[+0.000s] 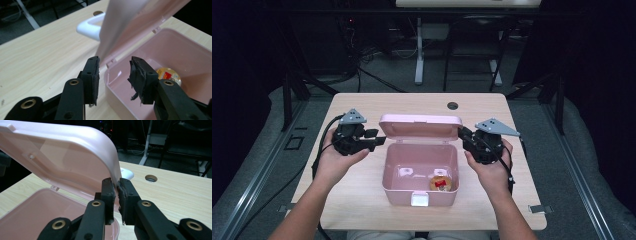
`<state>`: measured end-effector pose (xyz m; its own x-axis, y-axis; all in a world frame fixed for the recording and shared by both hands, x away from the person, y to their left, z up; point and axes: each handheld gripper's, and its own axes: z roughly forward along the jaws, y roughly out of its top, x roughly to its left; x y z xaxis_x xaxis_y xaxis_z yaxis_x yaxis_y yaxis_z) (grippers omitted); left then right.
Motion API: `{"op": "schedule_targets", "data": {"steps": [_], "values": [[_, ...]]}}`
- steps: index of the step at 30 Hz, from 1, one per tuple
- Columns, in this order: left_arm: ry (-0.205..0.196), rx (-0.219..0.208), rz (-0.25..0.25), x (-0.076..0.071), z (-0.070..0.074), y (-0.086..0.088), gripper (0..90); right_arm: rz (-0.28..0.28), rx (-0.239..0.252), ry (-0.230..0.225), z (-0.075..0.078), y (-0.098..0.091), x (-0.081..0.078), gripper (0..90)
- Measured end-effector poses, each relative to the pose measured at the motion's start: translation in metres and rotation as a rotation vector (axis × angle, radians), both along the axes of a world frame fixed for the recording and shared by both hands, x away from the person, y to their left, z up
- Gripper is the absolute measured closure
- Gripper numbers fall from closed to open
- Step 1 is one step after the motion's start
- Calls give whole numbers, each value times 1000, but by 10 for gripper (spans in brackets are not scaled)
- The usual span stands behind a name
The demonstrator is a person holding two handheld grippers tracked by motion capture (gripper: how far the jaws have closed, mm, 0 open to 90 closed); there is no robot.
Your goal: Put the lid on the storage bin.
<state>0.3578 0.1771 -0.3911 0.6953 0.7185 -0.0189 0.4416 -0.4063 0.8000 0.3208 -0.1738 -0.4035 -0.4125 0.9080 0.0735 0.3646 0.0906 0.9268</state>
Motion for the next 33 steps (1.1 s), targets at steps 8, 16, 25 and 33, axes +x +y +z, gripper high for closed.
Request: {"op": "schedule_targets", "data": {"steps": [8,16,25,33], "values": [[-30,-15,10,4,13,-3,578,6,10,5,-1,-1,0,806],[-64,-34,14,6,19,-5,616,14,18,11,0,-2,0,795],[-87,-31,0,5,27,-9,723,23,35,6,2,-5,-2,787],[-86,-14,7,7,29,-11,739,25,32,9,5,-8,-4,789]]}}
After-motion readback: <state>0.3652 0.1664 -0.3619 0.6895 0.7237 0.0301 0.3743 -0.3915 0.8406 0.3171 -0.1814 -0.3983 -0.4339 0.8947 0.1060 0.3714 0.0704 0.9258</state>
